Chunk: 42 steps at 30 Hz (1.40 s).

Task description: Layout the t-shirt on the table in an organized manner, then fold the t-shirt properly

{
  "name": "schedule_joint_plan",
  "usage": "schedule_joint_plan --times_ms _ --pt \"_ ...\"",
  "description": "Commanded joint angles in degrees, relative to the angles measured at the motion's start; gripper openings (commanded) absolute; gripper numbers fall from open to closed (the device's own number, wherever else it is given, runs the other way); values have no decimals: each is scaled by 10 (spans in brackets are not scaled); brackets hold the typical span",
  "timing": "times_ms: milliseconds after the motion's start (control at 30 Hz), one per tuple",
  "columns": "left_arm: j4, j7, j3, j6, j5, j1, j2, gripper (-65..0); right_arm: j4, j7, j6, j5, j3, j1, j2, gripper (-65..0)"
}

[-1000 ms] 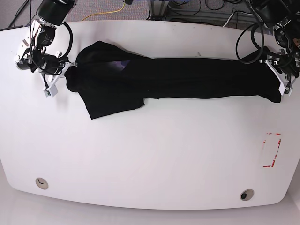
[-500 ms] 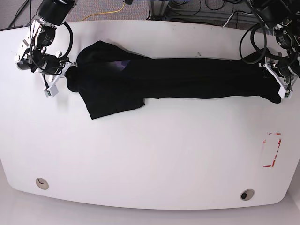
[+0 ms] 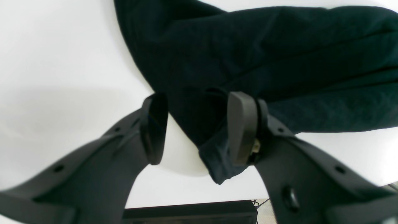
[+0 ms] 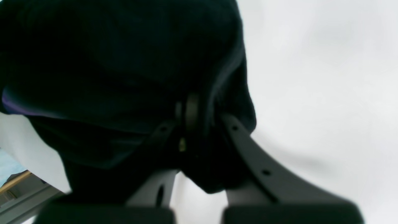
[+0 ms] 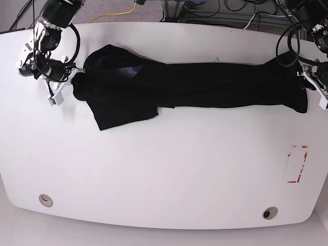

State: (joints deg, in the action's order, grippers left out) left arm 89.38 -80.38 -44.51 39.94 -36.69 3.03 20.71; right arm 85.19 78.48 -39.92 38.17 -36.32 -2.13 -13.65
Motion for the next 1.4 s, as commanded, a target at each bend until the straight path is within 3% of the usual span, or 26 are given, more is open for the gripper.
schedule_joint_plan --times_ms 0,267,400,1100,1167,1367 --pt "6 4 0 1 -5 -5 13 -357 11 -5 -1 6 -2 6 -9 -650" --pt "-65 4 4 1 -5 -11 10 -357 11 -5 -1 6 -2 8 5 -650" --pt "-92 4 38 1 -5 -28 10 -358 11 -5 -1 6 -2 8 8 -650" --pt "-93 4 99 1 -5 -30 3 -368 11 -5 -1 6 -2 9 10 -650" --pt "-93 4 100 1 -5 -30 3 -389 11 -5 -1 6 -2 9 10 -650" --pt "-93 4 101 1 -5 -30 3 -549 11 -5 -1 6 -2 9 10 -650"
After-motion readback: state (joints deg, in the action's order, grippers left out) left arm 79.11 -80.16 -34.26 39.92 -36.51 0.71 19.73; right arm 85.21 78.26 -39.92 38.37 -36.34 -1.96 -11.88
